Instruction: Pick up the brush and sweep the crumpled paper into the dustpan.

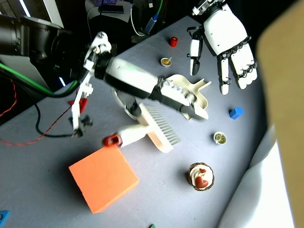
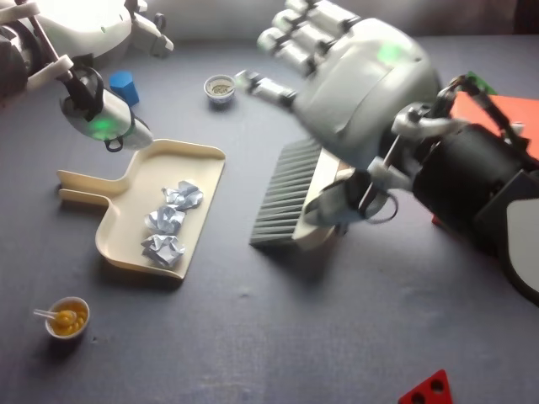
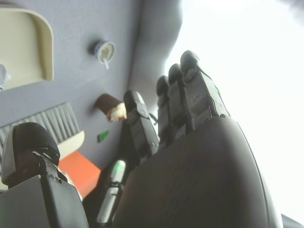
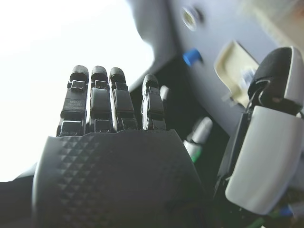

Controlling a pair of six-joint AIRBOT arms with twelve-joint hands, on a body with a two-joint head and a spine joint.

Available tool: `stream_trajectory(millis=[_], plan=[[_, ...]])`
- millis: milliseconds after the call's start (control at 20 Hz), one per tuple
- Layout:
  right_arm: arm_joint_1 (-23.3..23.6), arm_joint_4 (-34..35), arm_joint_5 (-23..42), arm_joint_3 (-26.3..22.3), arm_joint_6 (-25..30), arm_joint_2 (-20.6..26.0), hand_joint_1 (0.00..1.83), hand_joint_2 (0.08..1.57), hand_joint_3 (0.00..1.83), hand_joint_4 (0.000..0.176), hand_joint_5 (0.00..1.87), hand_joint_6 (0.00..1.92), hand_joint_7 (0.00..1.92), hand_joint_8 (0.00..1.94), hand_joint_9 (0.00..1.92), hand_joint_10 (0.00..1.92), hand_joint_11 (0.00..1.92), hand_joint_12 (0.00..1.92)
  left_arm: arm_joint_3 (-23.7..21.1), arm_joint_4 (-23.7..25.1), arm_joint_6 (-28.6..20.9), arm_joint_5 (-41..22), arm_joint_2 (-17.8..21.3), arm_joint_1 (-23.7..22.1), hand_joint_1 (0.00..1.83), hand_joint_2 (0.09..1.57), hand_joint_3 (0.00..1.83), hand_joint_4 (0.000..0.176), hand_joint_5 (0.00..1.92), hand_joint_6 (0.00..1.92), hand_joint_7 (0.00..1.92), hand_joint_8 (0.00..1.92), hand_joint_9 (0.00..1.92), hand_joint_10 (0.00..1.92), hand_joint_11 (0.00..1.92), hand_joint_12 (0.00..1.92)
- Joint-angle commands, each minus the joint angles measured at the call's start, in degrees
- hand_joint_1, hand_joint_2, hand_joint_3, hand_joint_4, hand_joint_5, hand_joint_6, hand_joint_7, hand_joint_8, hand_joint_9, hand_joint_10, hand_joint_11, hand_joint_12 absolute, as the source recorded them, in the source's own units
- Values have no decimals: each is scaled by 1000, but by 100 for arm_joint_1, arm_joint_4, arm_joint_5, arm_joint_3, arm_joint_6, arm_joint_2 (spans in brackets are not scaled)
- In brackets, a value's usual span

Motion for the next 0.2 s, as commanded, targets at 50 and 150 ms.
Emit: stream_trajectory(millis=[50, 150], plan=[[177, -371, 191, -83, 322, 278, 344, 685, 0, 0, 0, 0, 0, 0, 0, 0, 0, 0, 18, 224, 40, -221, 95, -88, 790, 957, 2, 144, 449, 1, 180, 3, 148, 1, 134, 14], [255, -369, 790, -170, 739, 533, 300, 697, 0, 0, 0, 0, 0, 0, 0, 0, 0, 0, 18, 217, 91, -166, 107, -113, 767, 945, 0, 156, 459, 7, 206, 10, 170, 8, 164, 26]])
